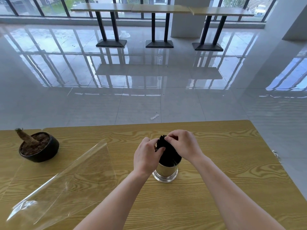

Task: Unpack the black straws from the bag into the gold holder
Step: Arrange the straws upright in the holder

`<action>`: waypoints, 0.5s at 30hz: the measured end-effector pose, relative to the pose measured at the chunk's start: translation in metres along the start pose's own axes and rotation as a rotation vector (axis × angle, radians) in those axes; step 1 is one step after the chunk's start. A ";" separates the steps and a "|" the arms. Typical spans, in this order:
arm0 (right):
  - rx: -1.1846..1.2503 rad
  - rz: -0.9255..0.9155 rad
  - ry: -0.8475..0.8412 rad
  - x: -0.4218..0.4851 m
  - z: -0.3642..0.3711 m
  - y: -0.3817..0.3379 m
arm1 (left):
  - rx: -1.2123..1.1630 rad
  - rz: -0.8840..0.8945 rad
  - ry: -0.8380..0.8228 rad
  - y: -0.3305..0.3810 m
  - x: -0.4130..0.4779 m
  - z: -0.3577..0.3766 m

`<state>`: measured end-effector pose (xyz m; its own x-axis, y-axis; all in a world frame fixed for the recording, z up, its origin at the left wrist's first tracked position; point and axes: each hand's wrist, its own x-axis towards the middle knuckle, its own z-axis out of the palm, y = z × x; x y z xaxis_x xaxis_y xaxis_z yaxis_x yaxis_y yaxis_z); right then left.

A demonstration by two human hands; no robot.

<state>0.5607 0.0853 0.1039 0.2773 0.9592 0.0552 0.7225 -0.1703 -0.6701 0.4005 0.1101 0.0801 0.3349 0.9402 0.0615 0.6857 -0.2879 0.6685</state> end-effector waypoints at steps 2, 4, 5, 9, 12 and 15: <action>0.024 0.014 -0.044 -0.001 -0.001 0.001 | -0.015 0.005 0.001 -0.002 -0.002 0.000; 0.033 0.017 -0.023 -0.003 0.000 0.001 | -0.021 -0.008 -0.004 -0.004 -0.002 0.001; 0.045 0.018 -0.004 -0.003 0.000 0.001 | -0.029 -0.016 -0.004 -0.004 -0.002 0.002; 0.004 -0.037 0.047 -0.008 0.004 0.004 | -0.043 -0.009 0.008 -0.005 0.000 0.002; -0.050 -0.095 0.034 -0.012 0.003 0.005 | -0.074 -0.014 0.021 -0.004 -0.001 0.000; -0.079 -0.115 0.060 -0.017 0.001 0.007 | -0.163 -0.049 0.041 -0.002 -0.004 -0.003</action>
<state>0.5603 0.0682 0.0981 0.2256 0.9585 0.1744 0.7984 -0.0793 -0.5968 0.3954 0.1074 0.0807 0.2747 0.9600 0.0538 0.5852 -0.2113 0.7829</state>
